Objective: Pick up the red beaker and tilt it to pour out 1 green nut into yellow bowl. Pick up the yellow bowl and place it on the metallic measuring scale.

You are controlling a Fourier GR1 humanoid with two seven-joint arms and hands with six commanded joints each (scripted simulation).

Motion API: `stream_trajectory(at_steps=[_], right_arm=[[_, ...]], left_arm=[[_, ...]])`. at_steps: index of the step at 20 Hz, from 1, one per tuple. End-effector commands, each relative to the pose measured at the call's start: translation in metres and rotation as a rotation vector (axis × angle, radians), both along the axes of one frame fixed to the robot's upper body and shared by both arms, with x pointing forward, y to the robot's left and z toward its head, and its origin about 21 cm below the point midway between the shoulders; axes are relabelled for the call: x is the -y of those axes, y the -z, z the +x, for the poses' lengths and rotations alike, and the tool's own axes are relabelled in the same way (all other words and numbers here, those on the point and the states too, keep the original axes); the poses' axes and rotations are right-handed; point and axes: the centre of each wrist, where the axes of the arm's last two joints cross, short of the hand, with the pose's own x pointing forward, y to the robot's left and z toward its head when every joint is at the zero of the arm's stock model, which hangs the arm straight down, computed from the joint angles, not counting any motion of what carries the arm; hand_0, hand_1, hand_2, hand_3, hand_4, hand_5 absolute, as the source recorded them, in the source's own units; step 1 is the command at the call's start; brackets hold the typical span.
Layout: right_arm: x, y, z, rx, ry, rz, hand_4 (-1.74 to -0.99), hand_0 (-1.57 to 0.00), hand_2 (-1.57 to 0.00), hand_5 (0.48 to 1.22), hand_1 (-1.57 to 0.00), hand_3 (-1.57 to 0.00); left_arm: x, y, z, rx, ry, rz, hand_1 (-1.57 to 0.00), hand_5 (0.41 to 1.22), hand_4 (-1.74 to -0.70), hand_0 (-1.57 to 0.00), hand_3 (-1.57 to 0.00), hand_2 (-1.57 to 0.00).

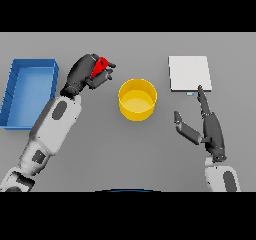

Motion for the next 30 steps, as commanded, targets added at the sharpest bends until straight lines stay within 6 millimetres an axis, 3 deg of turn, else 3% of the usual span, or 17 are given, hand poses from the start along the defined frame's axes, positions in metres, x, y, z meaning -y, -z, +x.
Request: stream_trajectory(at_steps=[1, 5, 7, 10, 12, 13, 17, 22, 30], right_arm=[[-0.001, 0.000, 0.000, -0.003, 0.001, 0.005, -1.254, 0.00, 0.00, 0.683, 0.00, 0.00], [0.002, 0.001, -0.002, -0.008, -0.006, 0.010, -1.256, 0.00, 0.00, 0.690, 0.00, 0.00], [0.001, -0.001, -0.002, -0.008, -0.005, 0.011, -1.267, 0.00, 0.00, 0.698, 0.00, 0.00], [0.002, -0.004, -0.002, 0.003, -0.007, 0.014, -1.274, 0.00, 0.00, 0.704, 0.00, 0.00], [0.000, -0.002, -0.004, 0.005, -0.006, 0.021, -1.284, 0.00, 0.00, 0.705, 0.00, 0.00], [-0.001, -0.001, -0.003, -0.003, -0.010, 0.031, -1.283, 0.00, 0.00, 0.702, 0.00, 0.00], [0.000, 0.002, -0.002, -0.004, 0.009, 0.062, -1.292, 0.00, 0.00, 0.678, 0.00, 0.00], [-0.003, 0.005, -0.003, 0.004, 0.002, 0.105, -1.291, 0.00, 0.00, 0.648, 0.00, 0.00], [-0.001, 0.007, -0.002, -0.019, 0.038, 0.079, -1.278, 0.00, 0.00, 0.609, 0.00, 0.00]], left_arm=[[0.003, -0.005, 0.001, 0.015, 0.005, 0.066, -1.57, 1.128, -1.74, -1.57, -1.57, -1.57], [0.020, -0.014, 0.004, 0.078, 0.060, 0.385, -1.57, 1.127, -1.74, -1.57, -1.57, -1.57], [0.027, -0.010, 0.004, 0.103, 0.100, 0.524, -1.57, 1.161, -1.74, -1.57, -1.57, -1.57], [0.033, -0.021, 0.007, 0.164, 0.152, 0.673, -1.57, 1.190, -1.74, -1.57, -1.57, -1.57], [0.037, -0.028, 0.011, 0.185, 0.185, 0.769, -1.57, 1.201, -1.65, -1.57, -1.57, -1.57], [0.039, -0.031, 0.013, 0.199, 0.214, 0.819, -1.57, 1.205, -1.67, -1.57, -1.57, -1.57], [0.060, -0.040, 0.015, 0.233, 0.346, 1.025, -1.57, 1.215, -1.70, -1.57, -1.28, -1.57], [0.082, -0.039, 0.015, 0.281, 0.486, 1.249, -1.57, 1.219, -1.73, -1.57, -1.47, -1.57], [0.100, -0.040, 0.014, 0.365, 0.594, 1.562, -1.57, 1.221, -1.74, -1.57, -1.55, -1.57]])
